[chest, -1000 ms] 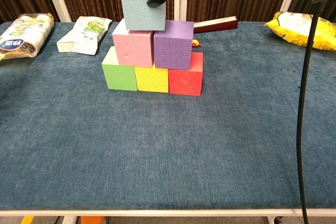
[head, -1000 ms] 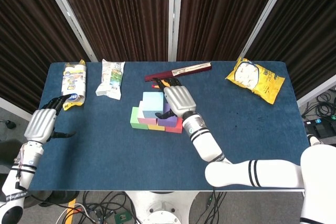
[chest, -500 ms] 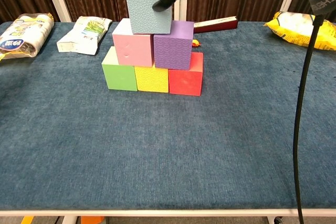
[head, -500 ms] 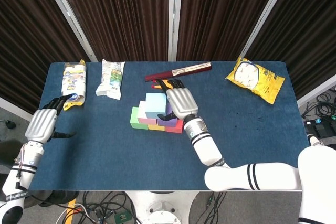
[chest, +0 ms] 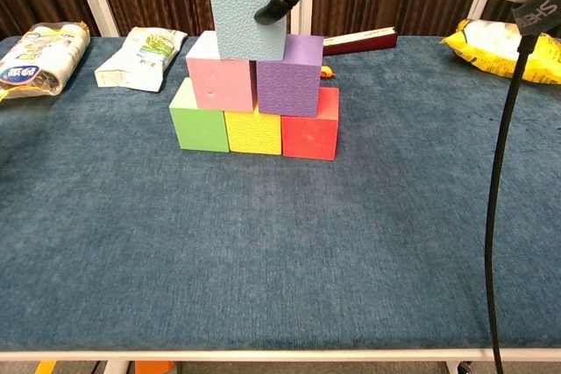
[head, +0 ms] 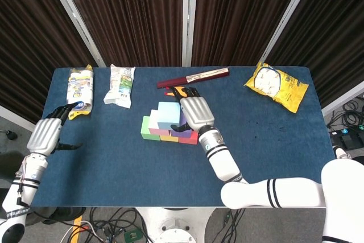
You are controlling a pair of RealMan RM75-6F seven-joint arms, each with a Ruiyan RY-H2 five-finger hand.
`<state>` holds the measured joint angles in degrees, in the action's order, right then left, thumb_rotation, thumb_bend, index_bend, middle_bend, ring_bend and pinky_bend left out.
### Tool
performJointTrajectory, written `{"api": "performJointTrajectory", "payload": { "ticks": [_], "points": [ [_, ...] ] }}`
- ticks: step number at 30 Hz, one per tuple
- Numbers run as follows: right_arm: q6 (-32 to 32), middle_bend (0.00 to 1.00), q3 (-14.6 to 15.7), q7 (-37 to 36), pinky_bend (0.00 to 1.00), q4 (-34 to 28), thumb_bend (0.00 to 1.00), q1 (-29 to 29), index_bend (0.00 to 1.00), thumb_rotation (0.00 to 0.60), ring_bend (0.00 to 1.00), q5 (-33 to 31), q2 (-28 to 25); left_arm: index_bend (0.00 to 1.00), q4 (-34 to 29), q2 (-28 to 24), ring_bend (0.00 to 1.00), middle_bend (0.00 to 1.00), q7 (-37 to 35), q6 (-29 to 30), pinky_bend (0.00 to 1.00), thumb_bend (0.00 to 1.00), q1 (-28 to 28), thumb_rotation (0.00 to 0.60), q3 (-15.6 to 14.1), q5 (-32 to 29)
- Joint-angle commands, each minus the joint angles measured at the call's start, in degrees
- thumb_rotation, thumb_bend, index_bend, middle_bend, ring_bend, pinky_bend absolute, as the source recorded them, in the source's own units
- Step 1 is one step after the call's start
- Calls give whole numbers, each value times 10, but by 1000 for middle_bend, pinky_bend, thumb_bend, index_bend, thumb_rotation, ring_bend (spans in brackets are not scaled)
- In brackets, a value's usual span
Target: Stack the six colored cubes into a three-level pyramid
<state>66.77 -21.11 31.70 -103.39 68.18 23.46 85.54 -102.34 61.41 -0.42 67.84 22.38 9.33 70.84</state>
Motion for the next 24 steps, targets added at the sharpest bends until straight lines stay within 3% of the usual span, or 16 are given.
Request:
{"api": "performJointTrajectory", "payload": {
  "ticks": [1, 5, 12, 15, 20, 24],
  "points": [
    [1, 311, -2, 5, 0, -2, 162, 0, 8, 600, 62, -4, 0, 98, 1, 0, 98, 114, -1, -1, 255, 20, 0, 600, 0, 0],
    [-4, 241, -3, 9, 0, -3, 159, -1, 0, 600, 13, -10, 0, 98, 2, 1, 98, 114, -2, 1, 255, 20, -1, 600, -1, 1],
    [-9, 28, -6, 10, 0, -15, 157, -6, 0, 600, 0, -5, -10, 99, 2, 1, 98, 114, -1, 0, 255, 20, 0, 600, 0, 1],
    [-5, 0, -11, -4, 0, -38, 154, -18, 0, 600, 0, 15, -27, 99, 2, 0, 98, 114, -1, 0, 255, 20, -1, 600, 0, 1],
    [28, 0, -3, -30, 0, -97, 154, -67, 0, 600, 0, 90, -87, 98, 5, -1, 98, 114, 5, 4, 255, 20, -4, 600, 2, -9],
    [67, 0, 36, -70, 0, -127, 155, -144, 0, 600, 0, 193, -153, 99, 22, 4, 98, 114, 24, 18, 255, 20, -9, 600, 5, -30]
  ]
}}
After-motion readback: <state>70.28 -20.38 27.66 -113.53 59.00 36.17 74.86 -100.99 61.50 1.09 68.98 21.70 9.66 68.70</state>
